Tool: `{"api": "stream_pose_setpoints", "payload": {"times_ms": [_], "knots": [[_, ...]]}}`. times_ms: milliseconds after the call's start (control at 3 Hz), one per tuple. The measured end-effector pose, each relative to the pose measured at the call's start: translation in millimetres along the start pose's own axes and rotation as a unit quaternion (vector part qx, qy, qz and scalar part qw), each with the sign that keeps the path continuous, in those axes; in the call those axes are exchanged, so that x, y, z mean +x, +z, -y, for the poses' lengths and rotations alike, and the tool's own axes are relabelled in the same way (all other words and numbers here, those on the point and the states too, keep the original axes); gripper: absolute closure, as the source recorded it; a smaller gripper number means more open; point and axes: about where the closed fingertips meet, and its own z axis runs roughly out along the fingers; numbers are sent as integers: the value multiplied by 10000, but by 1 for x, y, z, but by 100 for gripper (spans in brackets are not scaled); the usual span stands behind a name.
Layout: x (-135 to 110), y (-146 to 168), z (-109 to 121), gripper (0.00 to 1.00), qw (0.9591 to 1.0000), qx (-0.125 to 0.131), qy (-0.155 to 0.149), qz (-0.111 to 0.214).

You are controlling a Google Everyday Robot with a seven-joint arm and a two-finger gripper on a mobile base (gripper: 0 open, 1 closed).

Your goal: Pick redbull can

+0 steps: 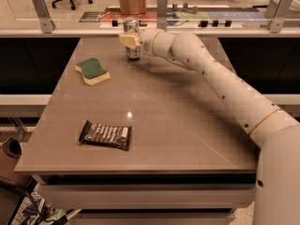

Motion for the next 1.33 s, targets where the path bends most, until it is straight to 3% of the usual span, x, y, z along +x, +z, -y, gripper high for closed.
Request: {"api": "stream_pose_setpoints", "payload": {"times_ms": [667,1333], "knots": [[-24,-55,34,100,9999,96,13,64],[-62,-100,61,100,9997,-245,37,48]]}}
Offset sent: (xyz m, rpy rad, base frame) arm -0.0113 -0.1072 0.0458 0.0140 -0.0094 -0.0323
